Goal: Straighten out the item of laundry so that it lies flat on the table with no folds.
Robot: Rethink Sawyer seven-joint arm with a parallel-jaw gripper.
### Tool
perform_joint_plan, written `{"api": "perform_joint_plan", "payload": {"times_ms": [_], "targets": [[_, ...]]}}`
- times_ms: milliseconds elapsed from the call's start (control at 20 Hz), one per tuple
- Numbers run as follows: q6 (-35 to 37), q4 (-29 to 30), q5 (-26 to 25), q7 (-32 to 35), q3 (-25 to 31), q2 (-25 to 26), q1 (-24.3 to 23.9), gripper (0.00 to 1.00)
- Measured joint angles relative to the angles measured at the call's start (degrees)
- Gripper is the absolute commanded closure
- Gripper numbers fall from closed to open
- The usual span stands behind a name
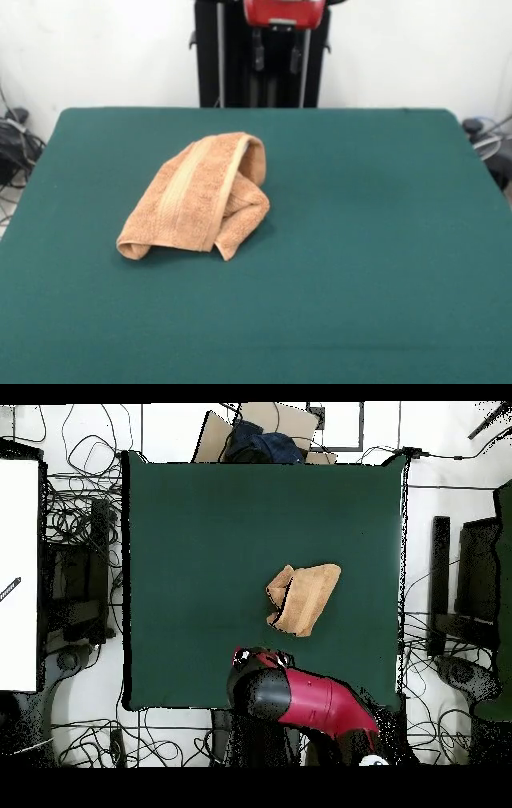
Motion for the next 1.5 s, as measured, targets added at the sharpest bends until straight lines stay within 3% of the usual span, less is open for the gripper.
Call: {"api": "perform_joint_plan", "payload": {"times_ms": [900, 1500], "targets": [[-2.81, -0.27, -7.19, 0.00, 0.05, 12.19, -3.27, 0.00], [-2.81, -2.40, -9.77, 0.00, 0.87, 15.05, -6.08, 0.00]]}}
